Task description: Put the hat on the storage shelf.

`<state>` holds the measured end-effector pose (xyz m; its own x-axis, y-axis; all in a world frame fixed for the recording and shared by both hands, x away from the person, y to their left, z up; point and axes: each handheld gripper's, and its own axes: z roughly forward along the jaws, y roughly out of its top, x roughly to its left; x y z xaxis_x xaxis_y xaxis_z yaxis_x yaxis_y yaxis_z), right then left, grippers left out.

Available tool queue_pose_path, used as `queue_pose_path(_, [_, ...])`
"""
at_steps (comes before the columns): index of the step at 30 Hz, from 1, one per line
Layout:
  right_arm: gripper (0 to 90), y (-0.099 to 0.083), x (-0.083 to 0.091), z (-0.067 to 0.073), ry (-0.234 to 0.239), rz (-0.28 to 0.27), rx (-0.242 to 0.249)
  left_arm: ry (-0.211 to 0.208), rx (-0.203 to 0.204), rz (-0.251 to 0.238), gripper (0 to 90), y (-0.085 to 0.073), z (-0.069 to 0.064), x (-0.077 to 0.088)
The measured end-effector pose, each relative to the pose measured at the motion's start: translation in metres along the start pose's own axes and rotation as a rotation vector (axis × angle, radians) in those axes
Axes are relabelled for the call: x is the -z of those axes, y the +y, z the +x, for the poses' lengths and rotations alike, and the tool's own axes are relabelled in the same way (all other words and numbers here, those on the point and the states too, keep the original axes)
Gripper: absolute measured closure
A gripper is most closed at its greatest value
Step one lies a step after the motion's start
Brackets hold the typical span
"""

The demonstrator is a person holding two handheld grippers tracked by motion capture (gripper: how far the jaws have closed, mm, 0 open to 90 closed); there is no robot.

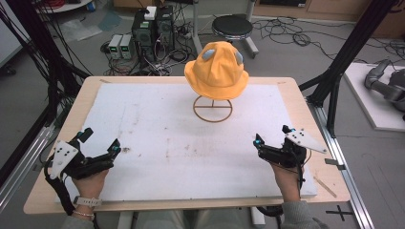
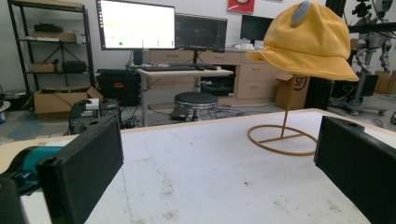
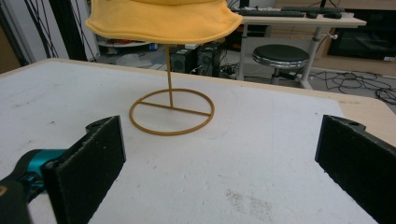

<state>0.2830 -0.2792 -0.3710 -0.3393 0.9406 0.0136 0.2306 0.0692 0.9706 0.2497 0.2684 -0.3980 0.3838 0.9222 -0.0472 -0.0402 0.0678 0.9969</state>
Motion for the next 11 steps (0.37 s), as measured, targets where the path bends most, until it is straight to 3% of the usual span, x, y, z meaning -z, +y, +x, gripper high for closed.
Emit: queue_pose_path(11, [1.2, -0.0019, -0.0020, -0.0009, -0.019, 0.001, 0.001, 0.003, 0.004, 0.010, 1.7, -0.0022, 0.0021, -0.0012])
